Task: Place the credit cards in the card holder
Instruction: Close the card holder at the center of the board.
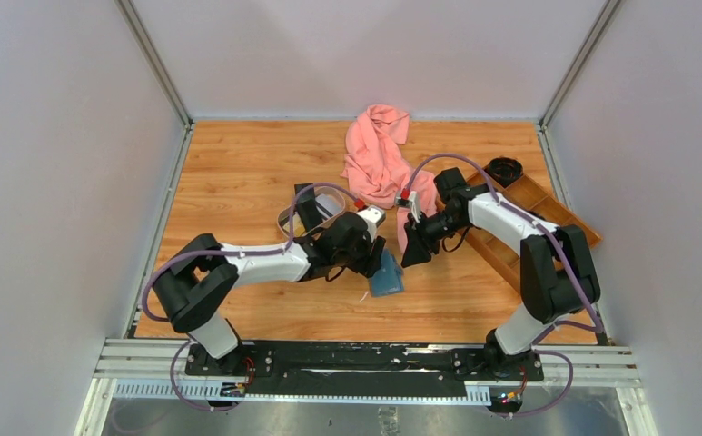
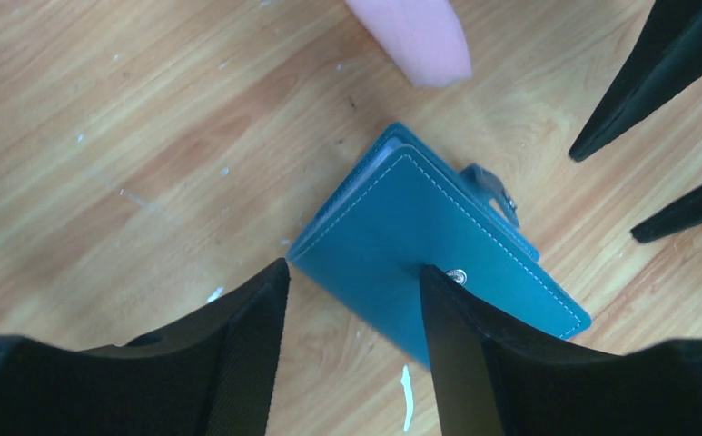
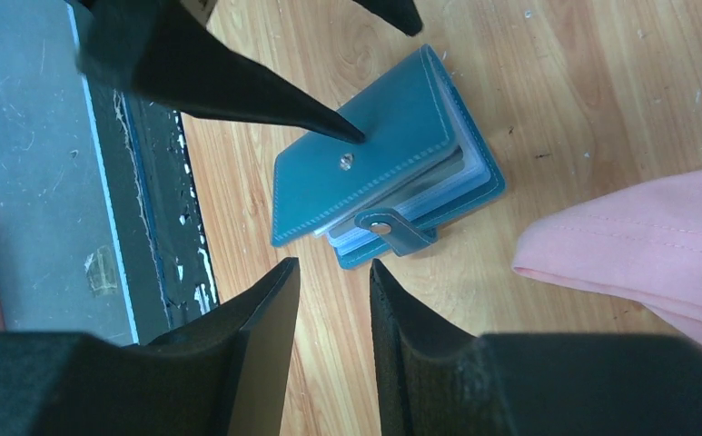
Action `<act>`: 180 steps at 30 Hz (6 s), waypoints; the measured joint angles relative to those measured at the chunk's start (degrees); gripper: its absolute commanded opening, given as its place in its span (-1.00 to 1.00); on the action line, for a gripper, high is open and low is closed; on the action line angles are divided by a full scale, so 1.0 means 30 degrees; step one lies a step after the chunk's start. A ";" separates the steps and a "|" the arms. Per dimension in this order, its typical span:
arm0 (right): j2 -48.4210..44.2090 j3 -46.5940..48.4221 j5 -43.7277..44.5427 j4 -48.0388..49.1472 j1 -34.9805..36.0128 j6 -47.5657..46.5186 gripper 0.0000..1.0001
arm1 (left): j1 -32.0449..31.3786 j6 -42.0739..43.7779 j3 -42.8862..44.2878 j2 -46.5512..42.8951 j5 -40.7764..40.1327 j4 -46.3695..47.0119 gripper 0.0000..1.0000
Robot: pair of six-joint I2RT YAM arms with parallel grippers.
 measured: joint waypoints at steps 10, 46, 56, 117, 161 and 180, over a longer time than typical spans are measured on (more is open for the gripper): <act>0.0379 0.0000 0.0000 0.0109 -0.0007 0.0379 -0.22 | 0.0546 0.3818 0.1676 0.3002 0.2528 0.0882 -0.01; -0.6572 -0.7388 0.3271 -0.1392 -0.0109 -1.6917 -0.91 | -0.3133 -1.1978 -0.2178 0.2572 -0.0627 0.6207 -0.42; -0.6251 -0.8189 0.5450 -0.0714 0.0015 -1.7813 -1.00 | -0.3169 -0.5683 -0.3155 -0.1974 -0.1960 0.4248 -0.03; -0.5020 -0.7147 0.4116 0.0393 0.1501 -1.2728 -0.67 | -0.0029 1.3690 -0.2973 0.4925 1.4047 1.6779 -0.11; -0.3300 -0.5275 0.5355 0.0663 0.1785 -1.0367 -0.59 | -0.0452 0.9027 -0.4240 0.3206 0.9347 1.5854 -1.00; -0.3796 -0.2550 0.1698 -0.0240 0.1260 -0.9231 -0.67 | -0.0452 0.1712 -0.4991 0.1056 0.5821 1.2684 -1.00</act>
